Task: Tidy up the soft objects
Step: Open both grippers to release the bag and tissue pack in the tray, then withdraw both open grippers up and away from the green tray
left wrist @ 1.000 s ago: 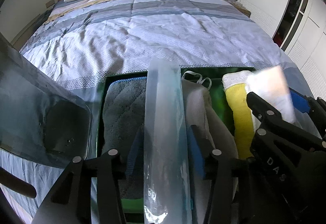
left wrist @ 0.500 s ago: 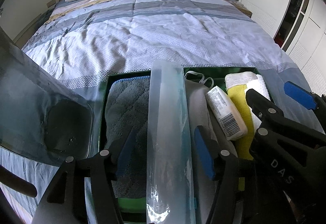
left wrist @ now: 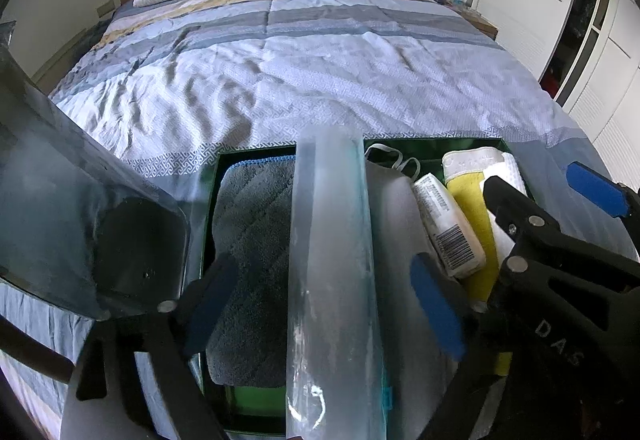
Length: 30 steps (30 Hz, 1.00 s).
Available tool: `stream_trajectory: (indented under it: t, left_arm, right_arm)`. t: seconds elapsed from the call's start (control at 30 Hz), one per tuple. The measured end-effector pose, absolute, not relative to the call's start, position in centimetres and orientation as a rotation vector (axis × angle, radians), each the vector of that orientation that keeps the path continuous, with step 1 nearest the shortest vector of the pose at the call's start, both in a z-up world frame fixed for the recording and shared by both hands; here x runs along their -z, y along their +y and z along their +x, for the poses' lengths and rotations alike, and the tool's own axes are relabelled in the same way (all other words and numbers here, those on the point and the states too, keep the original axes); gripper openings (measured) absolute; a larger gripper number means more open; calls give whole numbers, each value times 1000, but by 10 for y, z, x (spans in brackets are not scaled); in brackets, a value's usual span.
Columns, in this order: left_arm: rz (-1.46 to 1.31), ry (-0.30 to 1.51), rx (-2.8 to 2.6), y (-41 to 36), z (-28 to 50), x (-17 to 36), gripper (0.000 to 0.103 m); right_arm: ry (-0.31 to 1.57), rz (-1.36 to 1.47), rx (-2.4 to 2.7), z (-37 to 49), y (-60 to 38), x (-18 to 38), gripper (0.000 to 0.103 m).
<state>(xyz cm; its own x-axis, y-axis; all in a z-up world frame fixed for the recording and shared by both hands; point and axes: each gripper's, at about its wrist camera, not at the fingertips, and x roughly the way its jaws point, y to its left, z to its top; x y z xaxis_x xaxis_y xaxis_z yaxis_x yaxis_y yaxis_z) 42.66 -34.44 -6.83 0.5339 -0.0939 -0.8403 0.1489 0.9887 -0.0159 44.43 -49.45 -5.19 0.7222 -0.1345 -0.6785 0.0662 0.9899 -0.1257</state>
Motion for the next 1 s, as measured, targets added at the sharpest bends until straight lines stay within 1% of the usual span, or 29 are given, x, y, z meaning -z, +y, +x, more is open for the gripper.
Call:
stream_trajectory:
  t: [0.17,0.23,0.3,0.37,0.47,0.57,1.0]
  left_arm:
    - [59,995,145,-344,426,66,87]
    - [56,994,146,-344,426,66,87]
    - [49,994,147,-343,425,64,88]
    - [48,989,143,-343,424,62,89]
    - [44,980,139,-343,423,58,94]
    - [41,977,141,-343,422,55,95]
    - [33,948,132,-338,415,41,95]
  right_arm:
    - [751,-93,112,442,-495,50,83]
    - [748,-91,113,442,-495,49,84]
    - [742,-89,117,441,-495,48,89]
    - [737,-84,115,440,-495,46,91]
    - [728,-79,117,437,-496,42,93]
    - [720,-76,121,433,-496,40,94]
    - [696,-83,131,418,-491,24,95]
